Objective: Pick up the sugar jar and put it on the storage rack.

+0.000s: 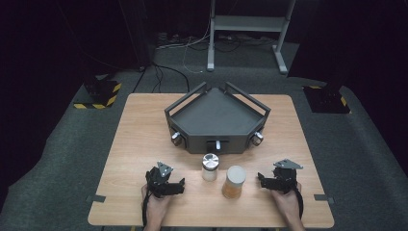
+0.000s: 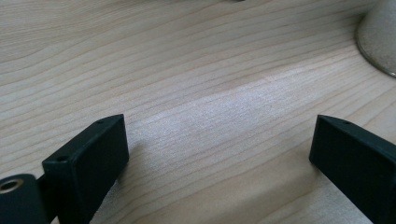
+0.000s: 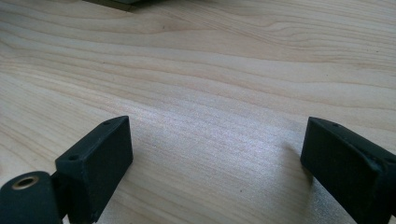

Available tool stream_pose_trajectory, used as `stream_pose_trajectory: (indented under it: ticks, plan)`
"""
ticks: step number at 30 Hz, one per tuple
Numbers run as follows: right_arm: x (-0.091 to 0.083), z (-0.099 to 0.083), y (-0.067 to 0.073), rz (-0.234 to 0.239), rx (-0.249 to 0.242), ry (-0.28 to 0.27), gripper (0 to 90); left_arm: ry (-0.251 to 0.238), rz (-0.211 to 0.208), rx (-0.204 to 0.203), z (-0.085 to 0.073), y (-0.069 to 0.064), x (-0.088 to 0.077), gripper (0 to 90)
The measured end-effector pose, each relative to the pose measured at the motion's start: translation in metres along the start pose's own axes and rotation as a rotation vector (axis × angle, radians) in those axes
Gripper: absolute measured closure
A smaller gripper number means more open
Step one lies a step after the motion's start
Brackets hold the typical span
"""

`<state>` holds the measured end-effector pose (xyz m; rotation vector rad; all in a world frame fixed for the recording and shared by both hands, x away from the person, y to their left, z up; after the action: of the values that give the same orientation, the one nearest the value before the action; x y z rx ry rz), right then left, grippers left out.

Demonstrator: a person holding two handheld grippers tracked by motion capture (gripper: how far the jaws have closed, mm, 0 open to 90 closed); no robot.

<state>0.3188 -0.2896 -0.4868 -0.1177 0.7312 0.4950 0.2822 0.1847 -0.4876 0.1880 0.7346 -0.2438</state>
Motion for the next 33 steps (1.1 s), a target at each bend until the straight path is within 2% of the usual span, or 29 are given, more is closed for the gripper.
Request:
stream_pose_trajectory:
  ticks: [4,11,14,21,22,33]
  plan:
    - [0.000,0.000,0.000,0.000,0.000,0.000,8.7,0.003,0.000,0.008,0.001,-0.001,0.000,2.3]
    - [0.000,0.000,0.000,0.000,0.000,0.000,8.7,-0.013,-0.030,0.027,0.002,-0.007,-0.002,0.6]
    - [0.000,0.000,0.000,-0.001,0.000,0.000,8.8,-0.027,-0.059,0.055,0.006,-0.013,-0.005,0.6]
    - [0.000,0.000,0.000,-0.001,0.000,0.000,8.9,-0.037,-0.114,0.078,0.012,-0.021,-0.006,0.5]
    - [0.000,0.000,0.000,-0.001,0.001,-0.001,9.1,-0.036,-0.134,0.084,0.014,-0.024,-0.006,0.6]
    - [0.000,0.000,0.000,-0.001,-0.001,-0.003,9.3,-0.045,-0.201,0.123,0.025,-0.043,0.001,1.1]
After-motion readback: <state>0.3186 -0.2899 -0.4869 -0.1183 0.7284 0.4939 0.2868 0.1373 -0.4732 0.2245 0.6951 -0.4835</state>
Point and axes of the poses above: each handheld gripper's, and its own axes: x roughly forward along the jaws, z roughly out of its top, y roughly to its left, the point moved 5 cm from there along x, roughly forward along the jaws, and after that the axes turned 6 degrees about z, right-handed, at the moved point
